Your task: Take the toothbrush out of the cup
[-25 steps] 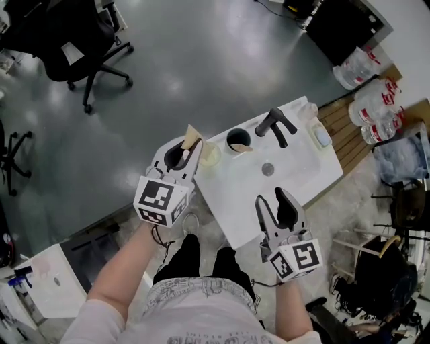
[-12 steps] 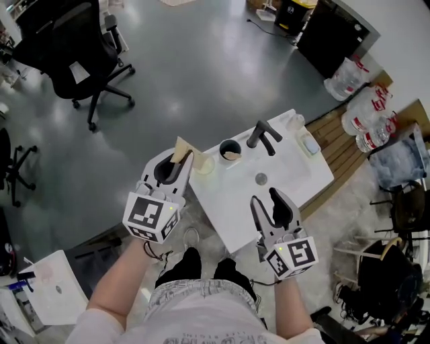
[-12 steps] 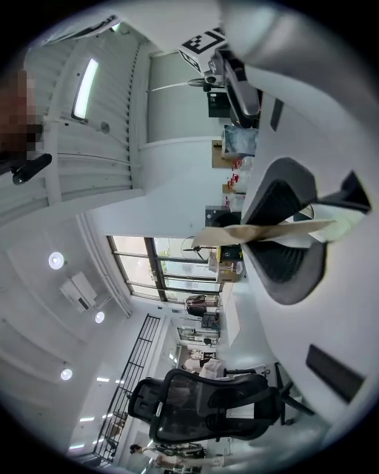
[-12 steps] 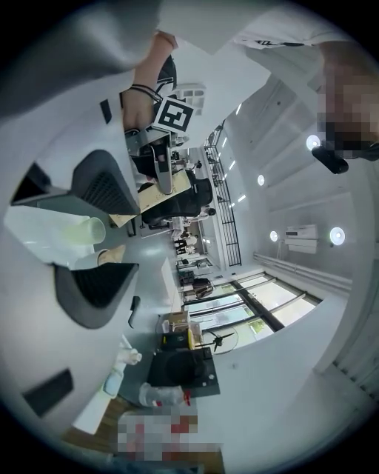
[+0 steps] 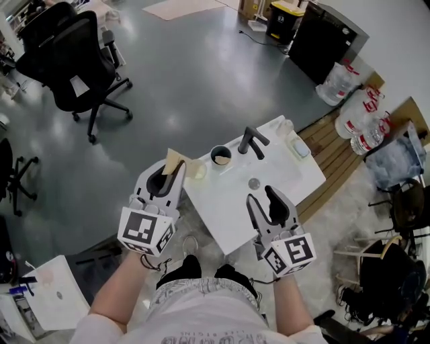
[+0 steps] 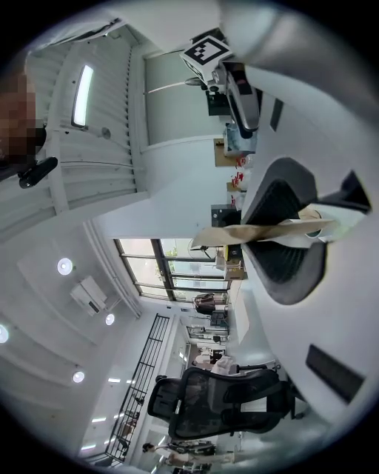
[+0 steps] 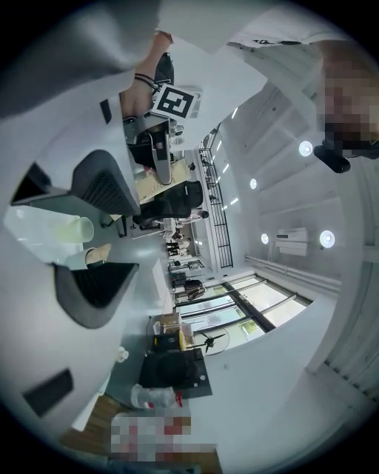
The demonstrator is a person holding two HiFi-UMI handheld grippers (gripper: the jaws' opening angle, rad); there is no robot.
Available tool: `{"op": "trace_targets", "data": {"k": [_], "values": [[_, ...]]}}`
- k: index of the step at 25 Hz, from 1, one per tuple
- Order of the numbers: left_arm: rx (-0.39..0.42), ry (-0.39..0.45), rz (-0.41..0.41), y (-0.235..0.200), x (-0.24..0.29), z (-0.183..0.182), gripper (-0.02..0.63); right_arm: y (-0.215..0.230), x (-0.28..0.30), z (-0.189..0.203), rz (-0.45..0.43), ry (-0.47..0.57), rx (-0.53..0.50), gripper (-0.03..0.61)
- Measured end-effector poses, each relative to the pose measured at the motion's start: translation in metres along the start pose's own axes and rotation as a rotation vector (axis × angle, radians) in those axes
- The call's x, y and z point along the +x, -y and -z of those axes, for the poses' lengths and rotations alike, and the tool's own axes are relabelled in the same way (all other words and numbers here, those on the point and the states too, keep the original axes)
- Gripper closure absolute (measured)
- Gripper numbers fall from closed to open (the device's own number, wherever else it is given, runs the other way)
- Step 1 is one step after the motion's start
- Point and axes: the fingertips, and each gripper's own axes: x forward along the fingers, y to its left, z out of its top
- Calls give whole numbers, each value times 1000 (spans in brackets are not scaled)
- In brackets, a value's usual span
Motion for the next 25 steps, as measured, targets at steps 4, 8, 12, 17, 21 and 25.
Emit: {"op": "trace_targets", "data": {"k": [4, 8, 12, 17, 21, 25], "values": [[8, 12, -5, 11, -8, -6, 540, 0, -2, -7, -15, 12, -8, 365], [12, 11, -9, 20, -16, -2, 541, 0, -4, -12, -30, 20, -15, 365], [9, -2, -16, 28, -21, 2, 540, 3, -6, -16, -51, 22, -26, 365], [15, -16, -38, 34, -21, 8, 540, 10, -6, -12, -80, 10, -25, 365], [10, -22, -52, 36, -20, 9, 541, 14, 1, -8, -98, -2, -20, 365], [9, -35, -77, 33, -20, 15, 541, 18, 11, -3, -124, -14, -15, 365]]}}
